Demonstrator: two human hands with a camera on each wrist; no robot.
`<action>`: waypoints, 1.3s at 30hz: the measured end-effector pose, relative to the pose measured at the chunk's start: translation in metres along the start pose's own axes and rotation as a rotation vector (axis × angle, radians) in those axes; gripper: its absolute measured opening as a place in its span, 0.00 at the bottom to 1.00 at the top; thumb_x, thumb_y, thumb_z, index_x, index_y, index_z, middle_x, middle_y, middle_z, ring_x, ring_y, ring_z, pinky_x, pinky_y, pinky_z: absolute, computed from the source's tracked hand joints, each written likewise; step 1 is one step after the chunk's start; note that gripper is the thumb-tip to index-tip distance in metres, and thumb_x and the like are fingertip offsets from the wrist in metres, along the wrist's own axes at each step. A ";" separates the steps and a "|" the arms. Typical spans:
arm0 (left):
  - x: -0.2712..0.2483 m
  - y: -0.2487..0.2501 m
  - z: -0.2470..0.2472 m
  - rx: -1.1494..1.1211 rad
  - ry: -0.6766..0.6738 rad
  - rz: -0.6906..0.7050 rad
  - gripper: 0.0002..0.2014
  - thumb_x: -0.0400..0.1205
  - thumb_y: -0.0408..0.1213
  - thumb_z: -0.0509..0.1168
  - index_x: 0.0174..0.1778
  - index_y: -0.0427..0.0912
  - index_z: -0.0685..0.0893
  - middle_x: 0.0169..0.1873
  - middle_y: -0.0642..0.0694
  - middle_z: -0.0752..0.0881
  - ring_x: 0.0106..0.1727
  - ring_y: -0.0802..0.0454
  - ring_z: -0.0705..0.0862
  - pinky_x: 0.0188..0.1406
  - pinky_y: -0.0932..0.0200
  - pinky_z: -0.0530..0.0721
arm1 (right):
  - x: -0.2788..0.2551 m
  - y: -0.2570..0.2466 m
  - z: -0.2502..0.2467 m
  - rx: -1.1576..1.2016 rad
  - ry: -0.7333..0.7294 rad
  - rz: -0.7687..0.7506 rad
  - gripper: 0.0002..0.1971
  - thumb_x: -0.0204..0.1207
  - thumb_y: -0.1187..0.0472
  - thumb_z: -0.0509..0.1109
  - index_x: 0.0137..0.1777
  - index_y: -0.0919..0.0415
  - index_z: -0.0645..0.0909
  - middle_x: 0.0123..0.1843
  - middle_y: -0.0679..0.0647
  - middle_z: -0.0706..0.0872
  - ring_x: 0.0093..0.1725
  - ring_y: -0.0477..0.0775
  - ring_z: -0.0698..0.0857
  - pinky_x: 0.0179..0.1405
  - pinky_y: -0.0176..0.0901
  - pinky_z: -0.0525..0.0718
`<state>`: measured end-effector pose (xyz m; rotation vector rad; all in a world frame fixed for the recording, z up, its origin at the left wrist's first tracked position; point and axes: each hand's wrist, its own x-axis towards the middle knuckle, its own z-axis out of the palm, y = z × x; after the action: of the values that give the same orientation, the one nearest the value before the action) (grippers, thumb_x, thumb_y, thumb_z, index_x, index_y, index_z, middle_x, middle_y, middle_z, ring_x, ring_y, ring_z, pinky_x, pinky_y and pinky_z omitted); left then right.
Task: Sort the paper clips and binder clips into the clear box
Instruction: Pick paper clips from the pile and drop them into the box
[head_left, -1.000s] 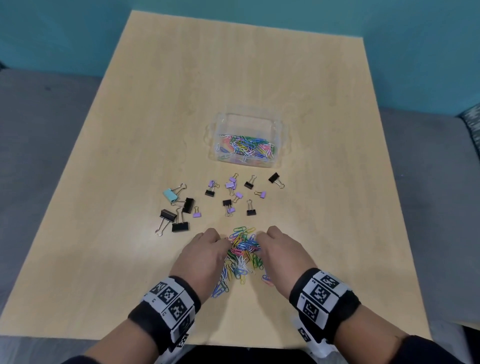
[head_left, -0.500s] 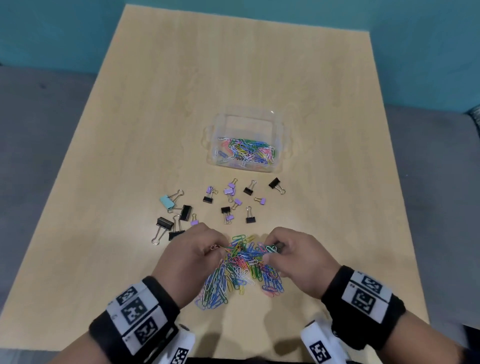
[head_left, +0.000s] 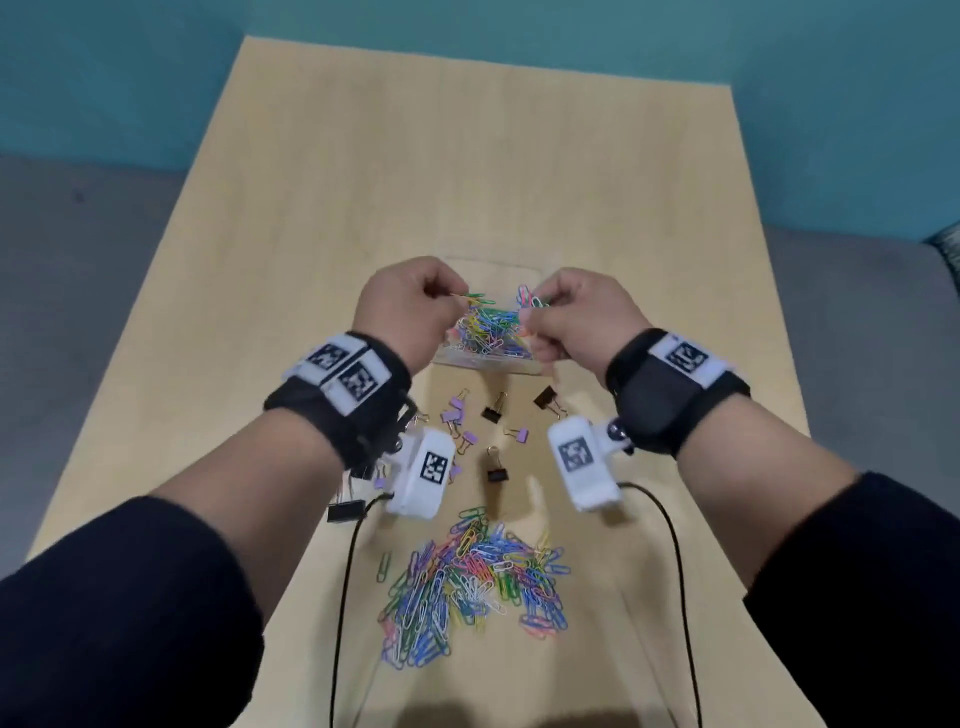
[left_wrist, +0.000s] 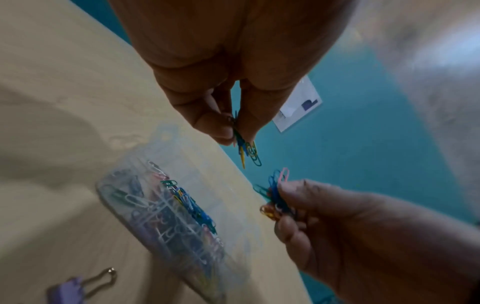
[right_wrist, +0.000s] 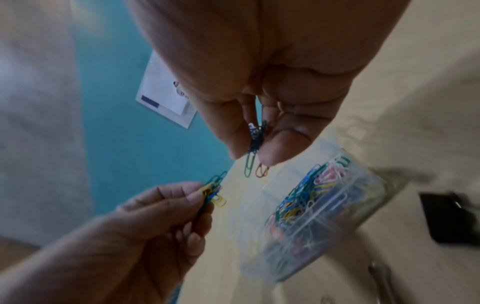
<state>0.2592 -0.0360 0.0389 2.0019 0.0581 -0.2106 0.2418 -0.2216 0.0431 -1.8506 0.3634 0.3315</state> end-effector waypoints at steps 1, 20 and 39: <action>0.007 0.001 0.005 0.044 -0.024 0.002 0.04 0.74 0.28 0.70 0.39 0.42 0.87 0.31 0.43 0.84 0.28 0.50 0.81 0.32 0.54 0.85 | 0.009 -0.002 0.002 -0.060 0.001 0.002 0.07 0.72 0.68 0.75 0.38 0.60 0.79 0.35 0.68 0.86 0.27 0.59 0.84 0.36 0.60 0.89; -0.187 -0.091 0.031 0.810 -0.434 0.341 0.22 0.80 0.41 0.56 0.70 0.40 0.75 0.69 0.42 0.78 0.69 0.44 0.74 0.69 0.49 0.75 | -0.153 0.124 0.048 -1.075 -0.417 -0.426 0.28 0.75 0.58 0.51 0.76 0.65 0.64 0.75 0.58 0.71 0.76 0.62 0.67 0.73 0.55 0.71; -0.231 -0.109 0.020 0.749 -0.312 0.090 0.40 0.68 0.49 0.74 0.75 0.49 0.65 0.58 0.50 0.71 0.52 0.49 0.67 0.54 0.53 0.78 | -0.190 0.130 0.060 -1.016 -0.254 -0.146 0.42 0.72 0.46 0.70 0.81 0.44 0.49 0.71 0.52 0.61 0.64 0.58 0.66 0.57 0.47 0.78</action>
<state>0.0148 0.0046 -0.0266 2.6769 -0.3586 -0.5442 0.0129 -0.1865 -0.0112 -2.7551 -0.1715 0.7300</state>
